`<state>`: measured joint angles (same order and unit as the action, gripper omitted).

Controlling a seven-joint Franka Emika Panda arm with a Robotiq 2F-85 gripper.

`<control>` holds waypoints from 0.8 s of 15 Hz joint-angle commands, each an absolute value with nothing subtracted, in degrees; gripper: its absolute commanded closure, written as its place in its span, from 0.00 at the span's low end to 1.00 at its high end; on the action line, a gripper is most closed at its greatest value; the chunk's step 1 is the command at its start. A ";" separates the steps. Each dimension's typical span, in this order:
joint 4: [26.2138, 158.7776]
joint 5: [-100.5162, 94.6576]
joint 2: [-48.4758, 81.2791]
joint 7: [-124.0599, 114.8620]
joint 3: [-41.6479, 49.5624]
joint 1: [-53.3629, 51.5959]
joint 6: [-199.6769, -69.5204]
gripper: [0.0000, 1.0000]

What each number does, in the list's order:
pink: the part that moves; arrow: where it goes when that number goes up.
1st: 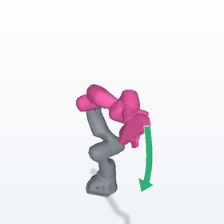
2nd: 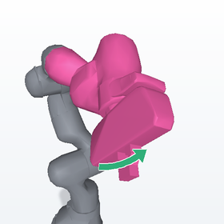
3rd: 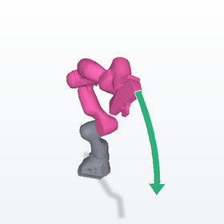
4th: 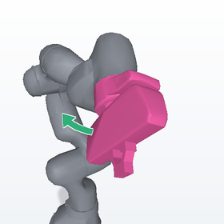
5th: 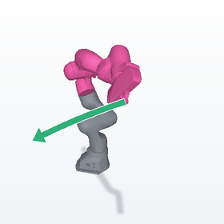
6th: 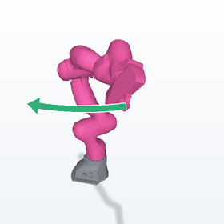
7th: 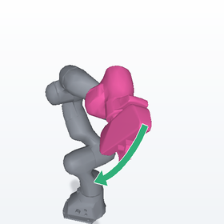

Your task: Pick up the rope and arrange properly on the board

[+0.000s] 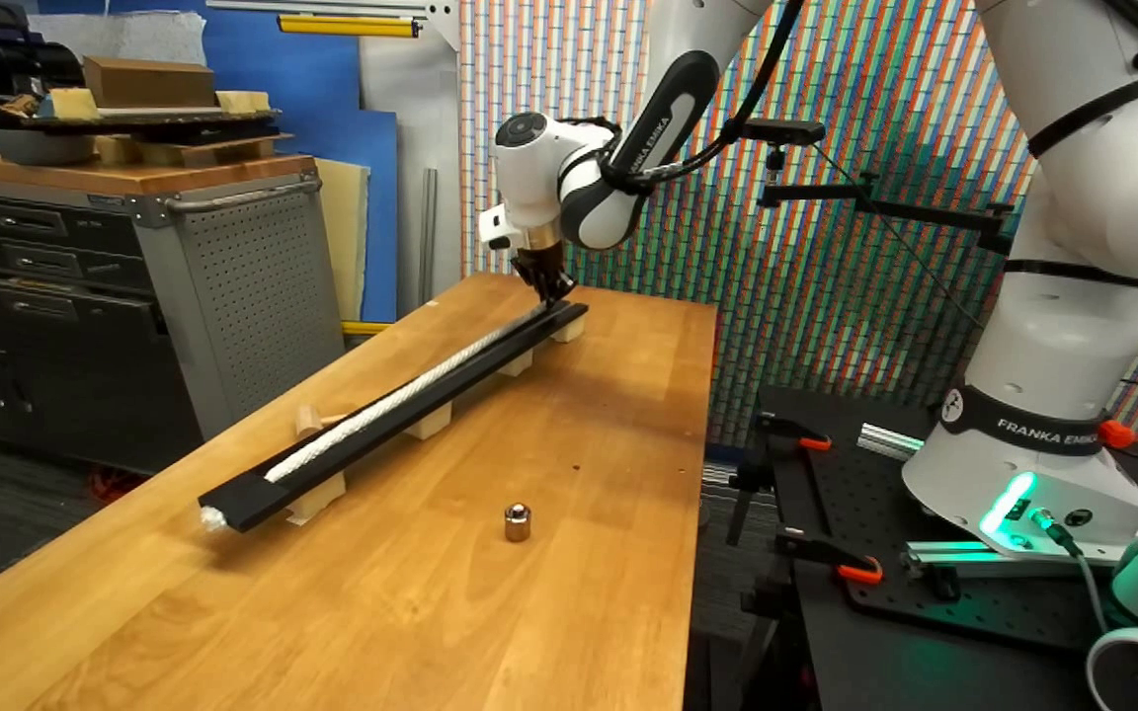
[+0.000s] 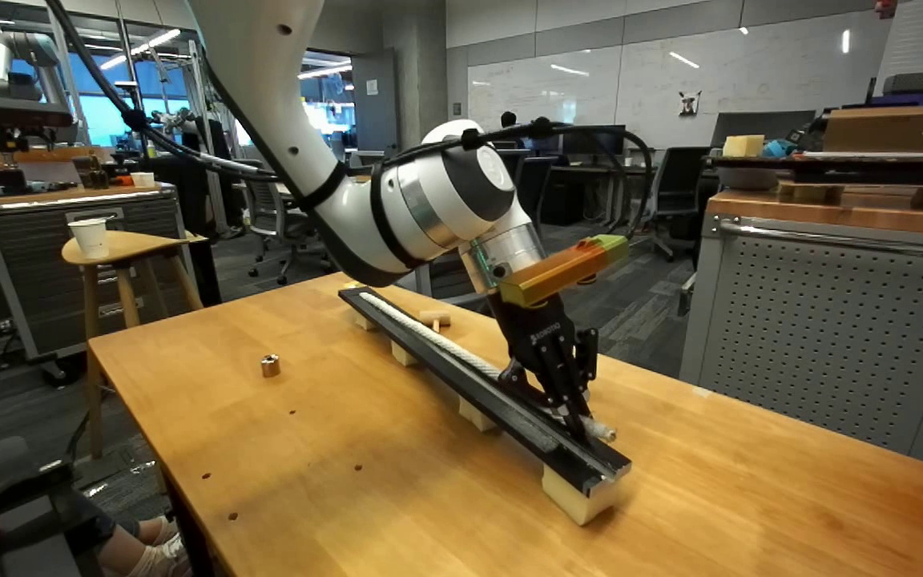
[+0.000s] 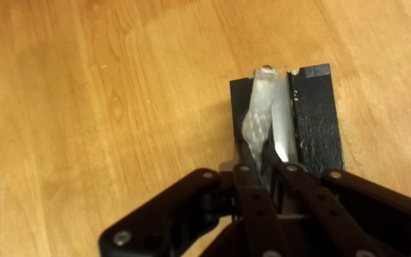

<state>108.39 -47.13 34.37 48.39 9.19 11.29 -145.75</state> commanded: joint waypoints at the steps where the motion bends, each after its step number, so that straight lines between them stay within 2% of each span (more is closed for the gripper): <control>1: 107.24 -48.51 34.02 47.96 10.78 11.79 -142.34 0.97; 12: 110.09 -45.58 32.89 44.65 9.51 12.65 -140.39 0.97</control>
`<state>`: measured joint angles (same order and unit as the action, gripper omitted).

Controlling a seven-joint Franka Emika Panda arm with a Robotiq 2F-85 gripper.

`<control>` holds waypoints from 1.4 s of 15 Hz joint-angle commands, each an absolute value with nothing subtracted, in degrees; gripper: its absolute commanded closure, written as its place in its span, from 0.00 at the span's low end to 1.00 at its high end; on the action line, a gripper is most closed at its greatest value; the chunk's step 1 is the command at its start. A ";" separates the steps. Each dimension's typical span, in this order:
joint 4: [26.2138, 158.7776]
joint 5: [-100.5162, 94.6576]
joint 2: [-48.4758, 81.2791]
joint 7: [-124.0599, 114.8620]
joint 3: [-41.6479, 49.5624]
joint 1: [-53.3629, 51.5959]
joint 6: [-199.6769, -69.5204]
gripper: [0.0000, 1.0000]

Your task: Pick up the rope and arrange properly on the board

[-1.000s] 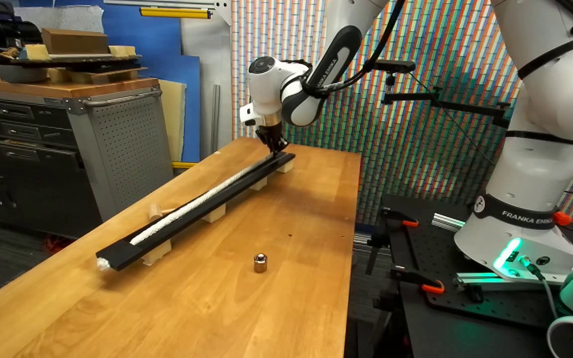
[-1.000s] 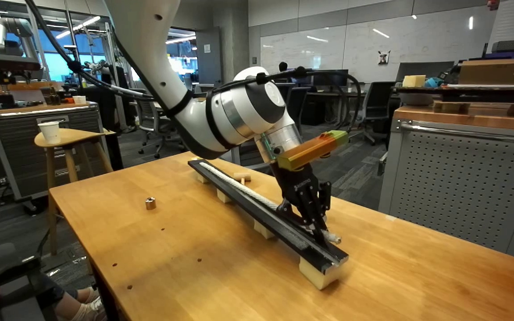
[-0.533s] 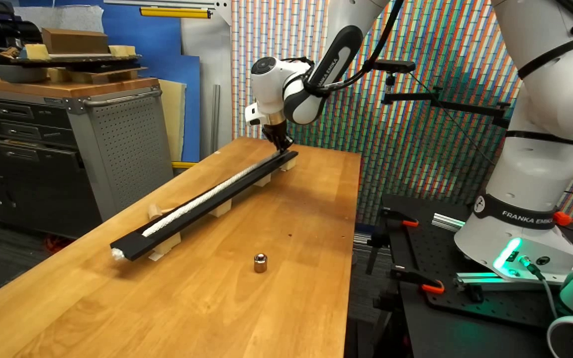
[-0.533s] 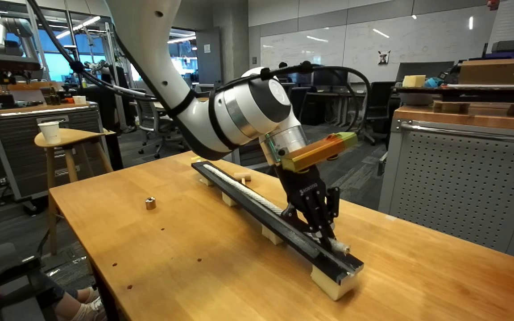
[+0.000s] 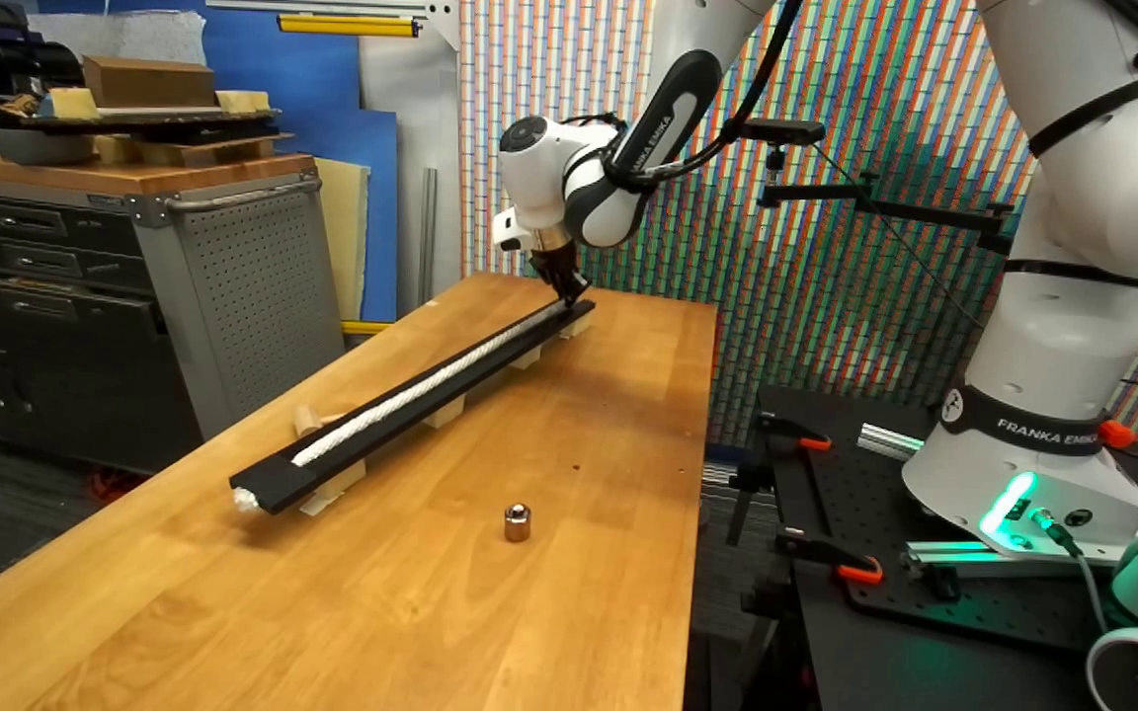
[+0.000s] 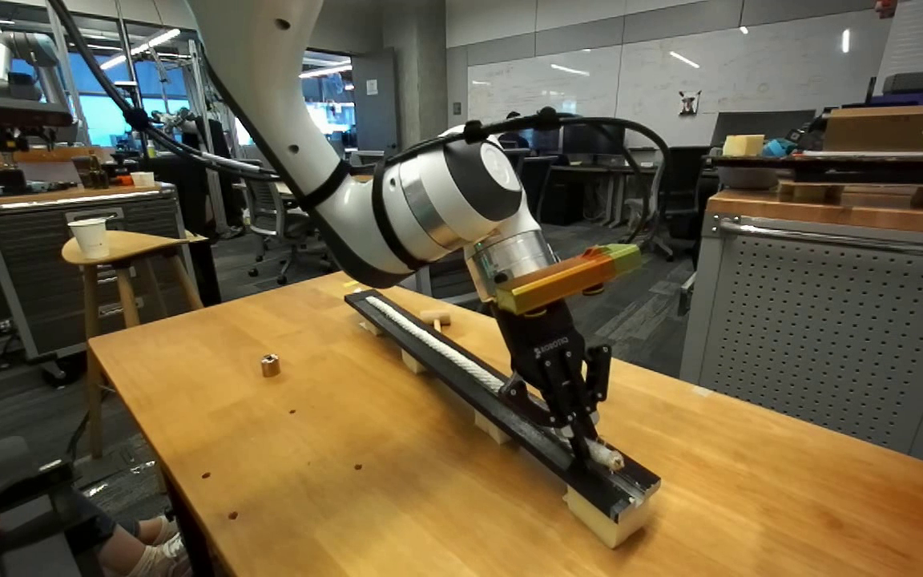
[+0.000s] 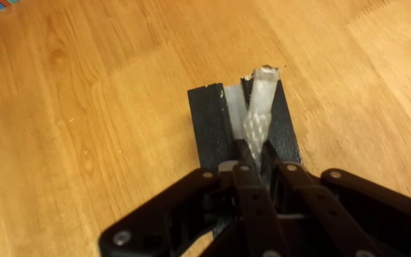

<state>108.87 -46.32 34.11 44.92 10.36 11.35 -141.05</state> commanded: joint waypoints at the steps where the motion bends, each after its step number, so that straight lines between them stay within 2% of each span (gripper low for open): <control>1: 109.86 -45.43 33.12 44.67 9.49 12.74 -140.40 0.97; 3: 109.61 -45.08 33.29 44.72 9.47 12.86 -140.26 0.97; 6: 109.56 -45.04 33.27 44.44 9.63 12.92 -140.34 0.60; 7: 109.48 -44.96 33.27 44.32 9.64 12.98 -140.32 0.59; 14: 108.47 -44.40 33.48 43.52 9.72 13.99 -140.28 0.07; 18: 107.88 -44.40 33.70 42.82 9.74 14.27 -140.41 0.00; 20: 107.46 -44.15 33.99 42.21 9.67 14.39 -140.55 0.07; 21: 107.14 -44.06 34.30 41.50 9.75 14.44 -140.80 0.07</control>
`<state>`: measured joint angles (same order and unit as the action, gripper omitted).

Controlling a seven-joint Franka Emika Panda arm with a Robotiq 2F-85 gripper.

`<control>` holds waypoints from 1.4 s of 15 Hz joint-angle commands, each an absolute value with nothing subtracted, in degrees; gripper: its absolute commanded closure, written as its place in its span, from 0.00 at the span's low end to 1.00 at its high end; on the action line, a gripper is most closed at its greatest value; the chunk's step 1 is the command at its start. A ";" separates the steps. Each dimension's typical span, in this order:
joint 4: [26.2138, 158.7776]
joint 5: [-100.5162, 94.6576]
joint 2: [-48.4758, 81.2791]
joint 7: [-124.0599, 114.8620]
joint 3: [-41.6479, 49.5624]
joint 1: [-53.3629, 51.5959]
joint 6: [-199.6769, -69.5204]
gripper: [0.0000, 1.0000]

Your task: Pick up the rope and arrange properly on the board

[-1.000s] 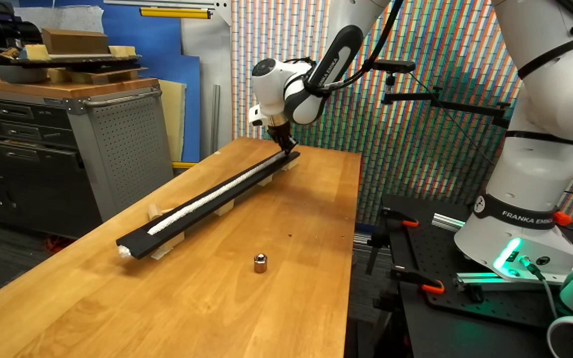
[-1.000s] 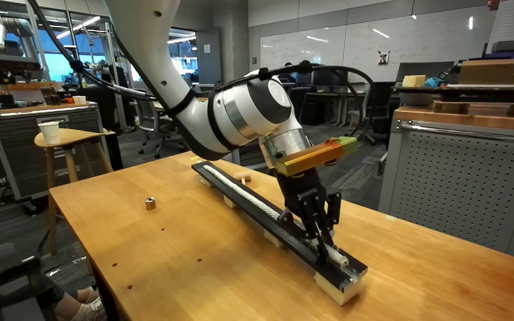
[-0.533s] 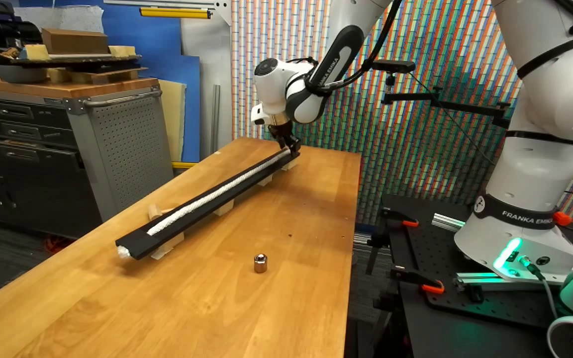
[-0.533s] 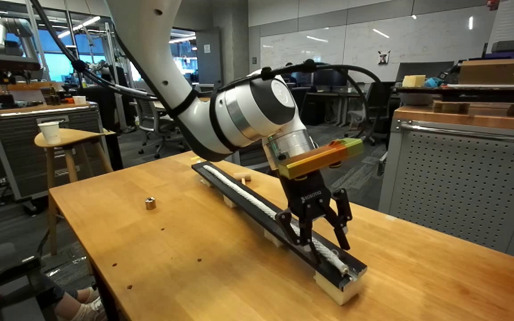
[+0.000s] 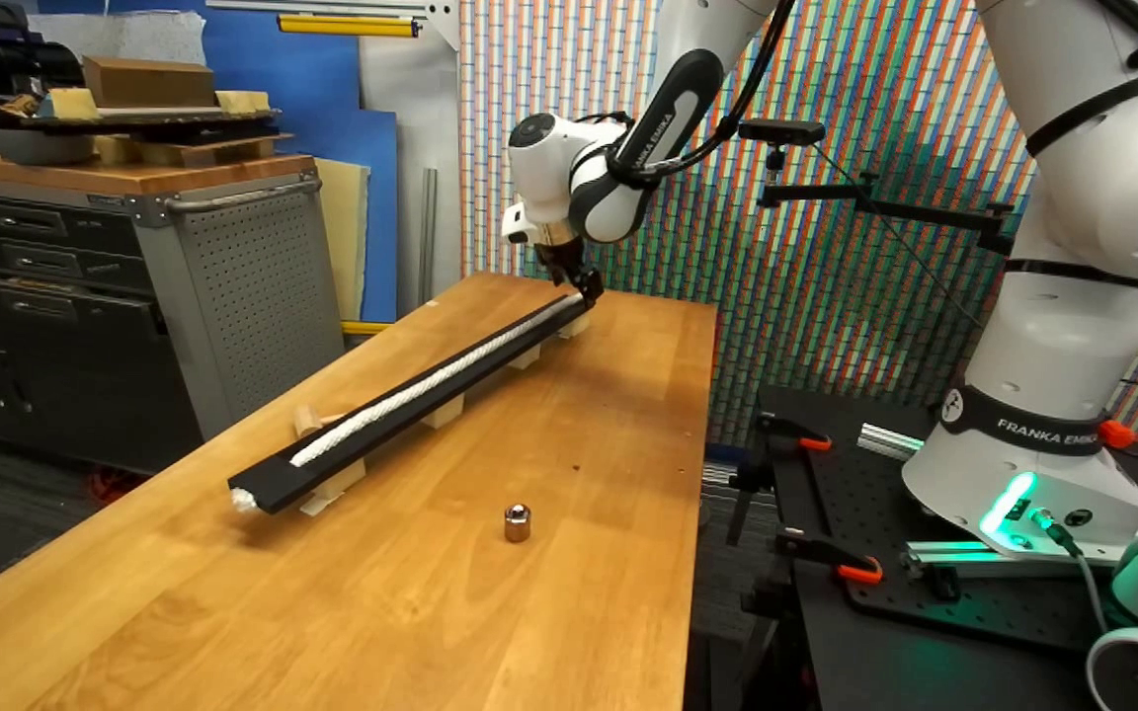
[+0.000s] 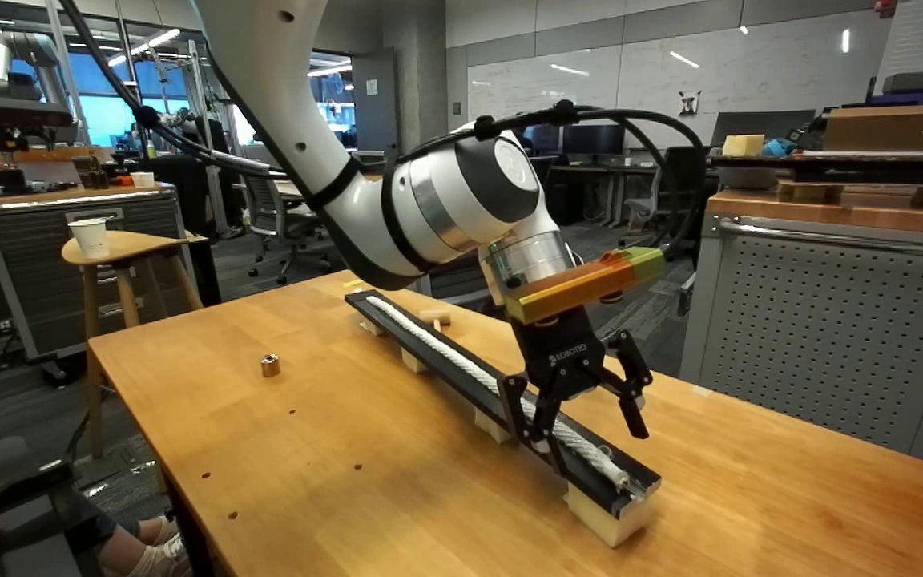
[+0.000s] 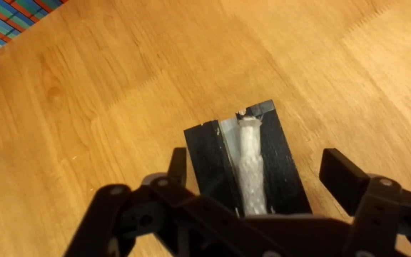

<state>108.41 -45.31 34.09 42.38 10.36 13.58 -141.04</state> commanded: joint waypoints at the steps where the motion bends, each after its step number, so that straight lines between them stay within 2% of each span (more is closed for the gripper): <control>1: 106.72 -44.05 34.70 40.44 9.94 14.44 -141.19 0.08; 2: 106.39 -43.86 34.99 39.92 9.92 14.58 -141.16 0.09; 4: 105.66 -43.67 35.57 38.69 10.01 14.79 -141.30 0.34; 5: 105.26 -43.47 35.81 38.27 10.07 14.87 -141.26 0.36; 8: 104.06 -43.47 36.32 36.81 10.56 15.20 -141.28 0.62; 11: 103.42 -44.04 36.57 35.58 11.24 15.76 -141.36 0.84; 15: 103.14 -44.21 36.74 34.96 11.64 16.63 -141.43 0.92; 16: 103.18 -44.42 36.77 34.82 11.74 16.70 -141.54 0.88; 21: 103.35 -44.32 36.51 34.59 11.77 16.94 -141.49 0.99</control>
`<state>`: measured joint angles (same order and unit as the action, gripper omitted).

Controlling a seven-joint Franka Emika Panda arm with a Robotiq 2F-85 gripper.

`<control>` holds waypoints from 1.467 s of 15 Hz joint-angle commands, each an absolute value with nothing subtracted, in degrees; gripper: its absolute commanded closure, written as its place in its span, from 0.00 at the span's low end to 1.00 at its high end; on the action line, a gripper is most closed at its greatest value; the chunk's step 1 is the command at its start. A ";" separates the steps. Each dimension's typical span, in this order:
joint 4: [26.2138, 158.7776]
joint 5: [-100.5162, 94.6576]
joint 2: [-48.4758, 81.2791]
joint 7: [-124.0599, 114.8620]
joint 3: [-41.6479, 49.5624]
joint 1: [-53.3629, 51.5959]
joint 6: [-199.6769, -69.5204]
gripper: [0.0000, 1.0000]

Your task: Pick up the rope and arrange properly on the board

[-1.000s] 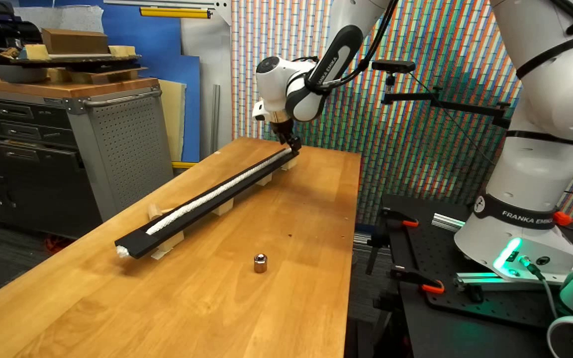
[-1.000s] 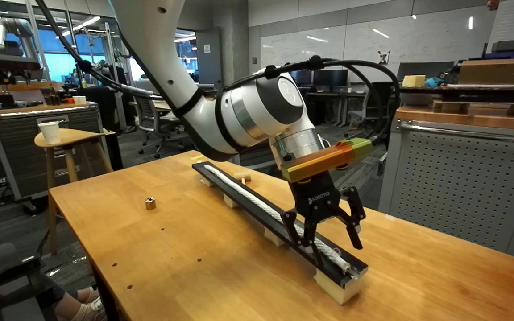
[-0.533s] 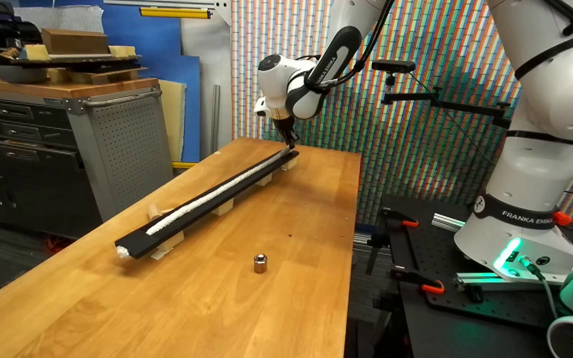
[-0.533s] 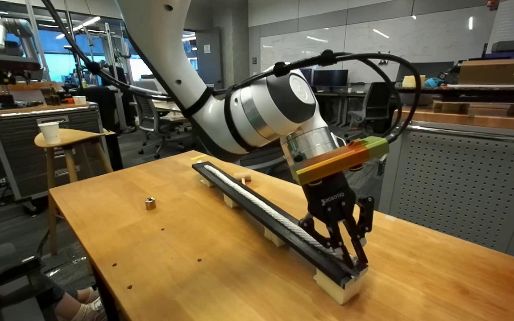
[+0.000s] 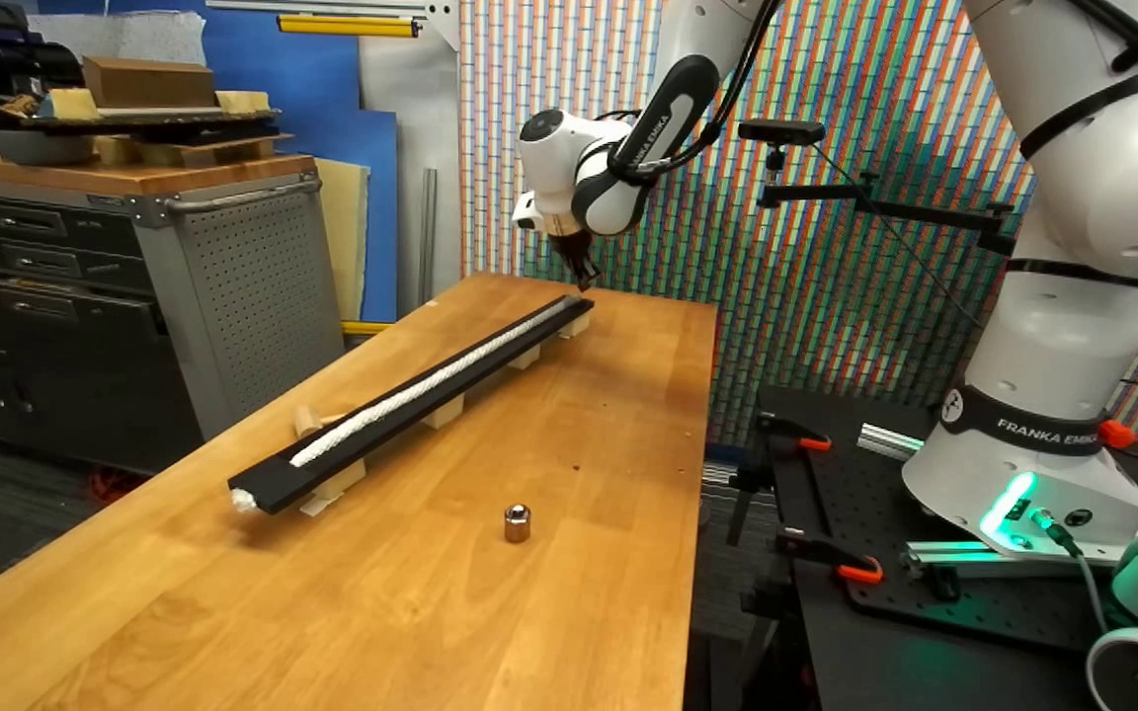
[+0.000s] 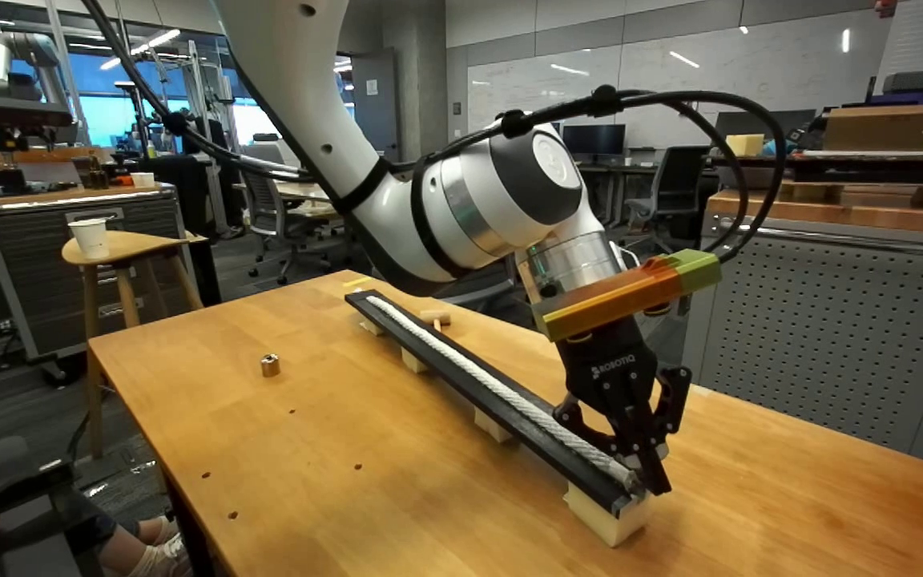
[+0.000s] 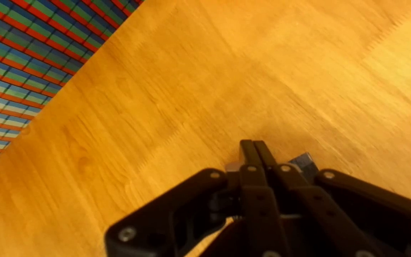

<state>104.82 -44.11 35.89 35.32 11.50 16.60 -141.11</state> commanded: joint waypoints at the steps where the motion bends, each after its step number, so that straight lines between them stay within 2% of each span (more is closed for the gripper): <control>1: 103.23 -44.11 36.39 34.44 11.73 16.98 -141.37 0.97; 6: 103.61 -43.49 35.00 32.99 11.22 16.52 -140.93 1.00; 8: 103.89 -44.43 34.49 31.50 11.53 15.73 -140.89 0.72; 10: 104.41 -44.77 33.64 30.50 11.53 15.18 -140.92 0.60; 13: 104.84 -44.71 32.01 29.08 11.38 14.35 -140.65 0.34; 17: 107.12 -45.02 28.37 27.45 10.94 12.42 -139.09 0.06; 18: 107.83 -44.45 27.39 28.00 10.37 12.19 -138.54 0.01; 22: 112.28 -39.95 21.86 30.27 7.24 11.10 -131.53 0.00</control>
<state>107.41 -43.40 27.83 28.87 9.27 11.88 -137.30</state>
